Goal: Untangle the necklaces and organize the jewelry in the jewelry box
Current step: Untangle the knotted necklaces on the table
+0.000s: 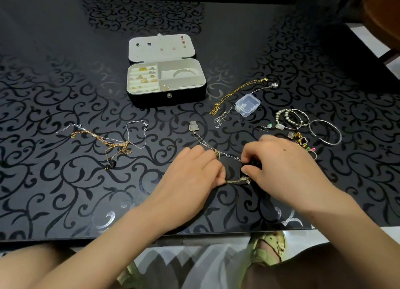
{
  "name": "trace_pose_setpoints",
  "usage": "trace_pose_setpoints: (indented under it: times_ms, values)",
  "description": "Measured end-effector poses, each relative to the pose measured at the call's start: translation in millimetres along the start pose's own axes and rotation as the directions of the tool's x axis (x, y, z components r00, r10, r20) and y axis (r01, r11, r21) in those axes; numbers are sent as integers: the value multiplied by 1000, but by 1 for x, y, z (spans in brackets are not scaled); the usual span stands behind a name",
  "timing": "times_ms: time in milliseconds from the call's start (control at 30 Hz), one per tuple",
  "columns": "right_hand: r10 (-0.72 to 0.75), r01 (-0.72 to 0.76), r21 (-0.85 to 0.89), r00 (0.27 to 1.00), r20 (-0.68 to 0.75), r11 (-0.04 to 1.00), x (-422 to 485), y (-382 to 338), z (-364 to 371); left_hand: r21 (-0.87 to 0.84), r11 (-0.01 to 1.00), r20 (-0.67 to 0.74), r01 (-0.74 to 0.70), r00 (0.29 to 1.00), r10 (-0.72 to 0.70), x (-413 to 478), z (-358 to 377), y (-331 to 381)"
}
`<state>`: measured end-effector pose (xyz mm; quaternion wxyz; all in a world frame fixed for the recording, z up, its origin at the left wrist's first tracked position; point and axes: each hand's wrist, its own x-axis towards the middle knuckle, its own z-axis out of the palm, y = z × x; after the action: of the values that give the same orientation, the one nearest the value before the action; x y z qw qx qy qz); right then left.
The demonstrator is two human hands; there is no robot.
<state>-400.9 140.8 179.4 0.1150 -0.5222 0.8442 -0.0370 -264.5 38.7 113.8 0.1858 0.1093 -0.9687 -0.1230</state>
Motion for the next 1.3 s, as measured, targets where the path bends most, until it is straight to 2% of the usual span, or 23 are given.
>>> trace_pose_setpoints:
  times_ms: [100, 233, 467, 600, 667, 733, 800, 900, 1000, 1067, 1200, 1300]
  values:
    - [-28, 28, 55, 1000, 10, 998, -4, -2, -4, -100, 994, -23, 34, 999, -36, -3, -5, -1]
    - [-97, 89, 73, 988, 122, 993, -8, -11, -1, -205, 975, -53, 82, 994, -94, -5, -9, -3]
    - [-136, 136, 48, 991, 6, 990, -7, -12, 13, -289, 946, -34, 146, 986, -162, -3, -11, -2]
    - [-172, 181, 173, 983, -63, 968, -5, -5, 14, -305, 936, -38, 175, 980, -195, 0, -14, -4]
    - [-128, 152, 358, 988, -89, 921, -3, -2, 6, -290, 936, -65, 199, 972, -227, 0, -16, -6]
    - [-68, 112, 558, 993, -98, 822, 1, 0, -5, -168, 967, -98, 190, 973, -208, -2, -16, -10]
    - [-35, 75, 649, 997, -74, 757, 8, 3, -14, -28, 989, -76, 144, 986, -146, -7, -14, -14]
    - [-15, 38, 722, 999, -38, 691, 22, 5, -20, 43, 994, 23, 101, 995, -102, -13, -10, -16]
    - [15, -16, 802, 1000, 8, 597, 33, 7, -25, 22, 996, 65, 84, 994, -85, -15, -12, -20]
    - [45, -49, 821, 999, 28, 569, 39, 8, -28, -13, 997, 79, 73, 994, -72, -15, -15, -24]
    - [83, -105, 815, 994, 70, 569, 50, 11, -25, -33, 999, 104, 39, 994, -35, -15, -16, -32]
    - [106, -126, 782, 991, 78, 611, 58, 13, -18, -25, 1000, 107, 20, 994, -17, -18, -18, -35]
